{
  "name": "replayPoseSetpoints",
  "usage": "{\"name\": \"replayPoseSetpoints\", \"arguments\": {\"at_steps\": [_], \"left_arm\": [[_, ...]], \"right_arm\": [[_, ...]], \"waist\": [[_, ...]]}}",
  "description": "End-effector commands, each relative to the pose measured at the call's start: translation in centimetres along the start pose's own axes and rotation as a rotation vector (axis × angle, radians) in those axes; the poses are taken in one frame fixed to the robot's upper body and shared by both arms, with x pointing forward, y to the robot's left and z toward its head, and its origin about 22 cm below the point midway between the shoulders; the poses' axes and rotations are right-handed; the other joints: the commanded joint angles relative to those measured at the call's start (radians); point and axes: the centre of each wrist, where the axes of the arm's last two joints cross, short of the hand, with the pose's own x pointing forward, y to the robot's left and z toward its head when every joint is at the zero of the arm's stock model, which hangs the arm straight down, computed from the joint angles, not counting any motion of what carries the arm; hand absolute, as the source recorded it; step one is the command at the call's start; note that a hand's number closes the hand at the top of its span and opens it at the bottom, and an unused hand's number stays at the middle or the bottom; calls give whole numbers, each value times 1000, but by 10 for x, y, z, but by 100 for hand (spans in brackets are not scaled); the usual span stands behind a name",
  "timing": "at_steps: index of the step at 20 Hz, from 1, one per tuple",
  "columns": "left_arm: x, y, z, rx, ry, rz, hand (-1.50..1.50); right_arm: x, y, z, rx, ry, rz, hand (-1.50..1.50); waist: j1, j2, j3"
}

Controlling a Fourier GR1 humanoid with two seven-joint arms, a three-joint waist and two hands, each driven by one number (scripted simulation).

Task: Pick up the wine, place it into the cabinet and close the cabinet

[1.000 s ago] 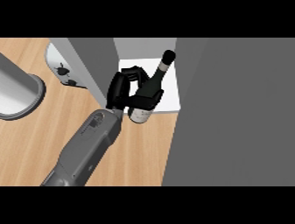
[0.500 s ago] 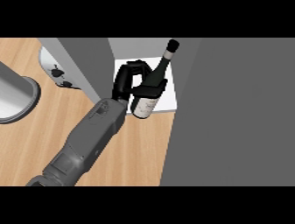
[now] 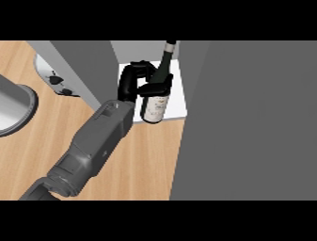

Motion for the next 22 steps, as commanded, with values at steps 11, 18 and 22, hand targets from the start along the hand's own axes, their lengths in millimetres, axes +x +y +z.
{"name": "replayPoseSetpoints", "arguments": {"at_steps": [11, 18, 22], "left_arm": [[8, 26, -19, 102, -19, -86, 150], [12, 39, -25, 163, -81, -198, -150], [18, 44, -30, 189, -70, -235, -150]], "right_arm": [[31, 1, 15, 37, -29, -127, -150], [25, -3, 13, 36, -27, -115, -150], [18, 2, 16, 54, -20, -122, -150]], "waist": [[-29, 9, 0], [-25, 16, 0], [-33, 16, 0]]}}
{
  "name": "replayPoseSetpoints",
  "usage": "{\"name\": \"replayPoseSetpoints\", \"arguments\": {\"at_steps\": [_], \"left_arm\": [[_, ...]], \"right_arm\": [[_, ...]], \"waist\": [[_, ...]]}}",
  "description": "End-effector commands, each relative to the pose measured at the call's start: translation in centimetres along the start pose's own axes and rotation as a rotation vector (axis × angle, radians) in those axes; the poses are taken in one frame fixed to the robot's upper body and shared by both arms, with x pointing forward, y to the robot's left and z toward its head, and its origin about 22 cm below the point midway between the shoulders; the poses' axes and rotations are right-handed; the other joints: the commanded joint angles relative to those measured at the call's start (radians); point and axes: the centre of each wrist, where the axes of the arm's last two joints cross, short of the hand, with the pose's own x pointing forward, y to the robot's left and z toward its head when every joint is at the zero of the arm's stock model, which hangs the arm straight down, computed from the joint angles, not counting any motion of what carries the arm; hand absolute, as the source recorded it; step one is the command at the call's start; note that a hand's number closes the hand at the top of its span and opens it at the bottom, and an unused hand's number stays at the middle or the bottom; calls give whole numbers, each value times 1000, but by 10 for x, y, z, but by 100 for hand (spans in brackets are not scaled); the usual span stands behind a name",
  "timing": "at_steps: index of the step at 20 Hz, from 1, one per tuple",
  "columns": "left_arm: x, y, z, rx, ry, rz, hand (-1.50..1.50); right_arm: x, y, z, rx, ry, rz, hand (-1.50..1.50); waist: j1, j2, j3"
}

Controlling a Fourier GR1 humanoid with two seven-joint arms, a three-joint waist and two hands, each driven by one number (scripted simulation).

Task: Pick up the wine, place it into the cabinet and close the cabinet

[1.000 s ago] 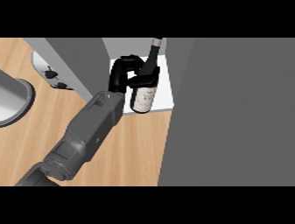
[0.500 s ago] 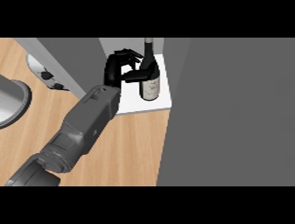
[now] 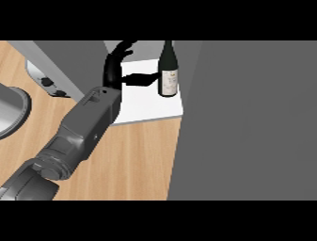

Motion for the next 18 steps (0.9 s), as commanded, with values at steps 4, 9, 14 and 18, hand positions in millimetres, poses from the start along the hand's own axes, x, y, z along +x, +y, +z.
{"name": "replayPoseSetpoints", "arguments": {"at_steps": [4, 9, 14, 18], "left_arm": [[12, 8, -12, 13, -38, -1, -150], [20, 0, -12, -68, -61, 133, -150], [26, -5, -13, -103, -140, 279, 150], [40, -13, -16, -182, -148, 380, 150]], "right_arm": [[24, 4, 7, 26, -12, -107, -150], [27, 2, 9, 27, -27, -111, -150], [36, -4, 12, 34, -10, -80, -150], [39, -5, 13, -1, -6, -79, -150]], "waist": [[2, 3, -2], [5, -2, -2], [14, -7, -2], [43, -19, 0]]}}
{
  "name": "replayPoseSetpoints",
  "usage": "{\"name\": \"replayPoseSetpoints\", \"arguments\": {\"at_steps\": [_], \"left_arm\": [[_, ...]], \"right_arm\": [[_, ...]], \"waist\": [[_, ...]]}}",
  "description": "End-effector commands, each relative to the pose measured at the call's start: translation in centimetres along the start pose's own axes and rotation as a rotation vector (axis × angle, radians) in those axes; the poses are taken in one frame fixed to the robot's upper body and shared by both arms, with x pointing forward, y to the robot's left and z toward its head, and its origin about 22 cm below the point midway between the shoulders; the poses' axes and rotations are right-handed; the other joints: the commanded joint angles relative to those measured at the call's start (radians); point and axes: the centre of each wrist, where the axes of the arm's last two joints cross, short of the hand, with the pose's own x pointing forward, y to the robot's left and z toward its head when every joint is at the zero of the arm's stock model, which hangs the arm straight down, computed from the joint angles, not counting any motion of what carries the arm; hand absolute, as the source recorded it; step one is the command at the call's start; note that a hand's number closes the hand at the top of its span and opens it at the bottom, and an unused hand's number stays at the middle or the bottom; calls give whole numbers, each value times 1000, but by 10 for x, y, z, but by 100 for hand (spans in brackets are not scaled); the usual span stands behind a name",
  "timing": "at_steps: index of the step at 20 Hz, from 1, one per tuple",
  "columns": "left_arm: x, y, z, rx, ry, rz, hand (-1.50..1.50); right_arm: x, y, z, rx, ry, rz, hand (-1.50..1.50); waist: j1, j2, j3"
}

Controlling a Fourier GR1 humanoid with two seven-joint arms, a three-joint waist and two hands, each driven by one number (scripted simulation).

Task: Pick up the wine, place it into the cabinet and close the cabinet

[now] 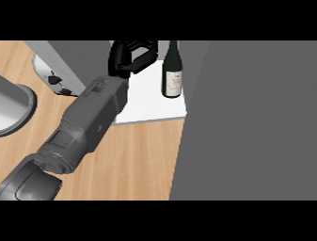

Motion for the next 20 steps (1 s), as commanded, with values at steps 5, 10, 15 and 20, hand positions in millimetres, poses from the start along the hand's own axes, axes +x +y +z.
{"name": "replayPoseSetpoints", "arguments": {"at_steps": [5, 10, 15, 20], "left_arm": [[-4, -23, 8, -116, 15, 127, -150], [10, -31, 0, -129, 1, 144, -150], [5, -29, 6, -149, 8, 168, -150], [0, -29, 15, -192, 31, 229, -150]], "right_arm": [[47, -3, 11, -5, -9, -77, -150], [47, -3, 9, -26, -12, -91, -150], [57, -4, 17, -52, 13, -87, -150], [51, -4, 25, -63, 36, -69, -150]], "waist": [[27, -13, 1], [46, -16, 1], [72, -37, 1], [67, -44, 2]]}}
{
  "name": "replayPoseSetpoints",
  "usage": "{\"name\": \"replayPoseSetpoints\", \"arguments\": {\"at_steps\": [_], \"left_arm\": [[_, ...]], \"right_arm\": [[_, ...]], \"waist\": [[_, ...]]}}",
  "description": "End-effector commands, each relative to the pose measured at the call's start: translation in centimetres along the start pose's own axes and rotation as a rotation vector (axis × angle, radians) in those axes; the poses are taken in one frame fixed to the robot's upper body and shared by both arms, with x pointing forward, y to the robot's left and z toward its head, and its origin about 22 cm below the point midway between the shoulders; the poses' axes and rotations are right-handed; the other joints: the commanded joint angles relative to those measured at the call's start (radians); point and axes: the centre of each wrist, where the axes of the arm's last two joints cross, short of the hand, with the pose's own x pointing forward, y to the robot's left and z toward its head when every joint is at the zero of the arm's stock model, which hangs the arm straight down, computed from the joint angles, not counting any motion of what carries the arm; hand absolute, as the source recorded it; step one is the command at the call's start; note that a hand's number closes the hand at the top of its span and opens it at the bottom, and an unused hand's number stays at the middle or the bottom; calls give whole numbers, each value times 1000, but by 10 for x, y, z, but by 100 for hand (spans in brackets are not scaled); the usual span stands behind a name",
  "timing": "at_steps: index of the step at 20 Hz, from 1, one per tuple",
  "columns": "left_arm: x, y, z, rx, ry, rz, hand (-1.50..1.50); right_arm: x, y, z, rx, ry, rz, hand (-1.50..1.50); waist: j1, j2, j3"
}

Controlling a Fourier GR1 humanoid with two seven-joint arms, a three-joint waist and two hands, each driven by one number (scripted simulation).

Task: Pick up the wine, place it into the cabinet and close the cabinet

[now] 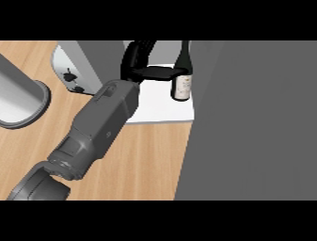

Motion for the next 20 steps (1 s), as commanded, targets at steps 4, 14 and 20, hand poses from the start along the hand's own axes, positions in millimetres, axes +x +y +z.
{"name": "replayPoseSetpoints", "arguments": {"at_steps": [4, 14, 20], "left_arm": [[-16, 4, 26, -74, 7, 115, -150], [-38, -5, 85, -79, 39, 176, -150], [-31, 9, 118, -94, 53, 196, -150]], "right_arm": [[40, -2, 10, -26, -9, -73, -150], [53, 0, 12, -40, -14, -88, -150], [55, -3, 10, -42, -17, -76, -150]], "waist": [[43, -12, 0], [46, -12, -1], [53, -5, -1]]}}
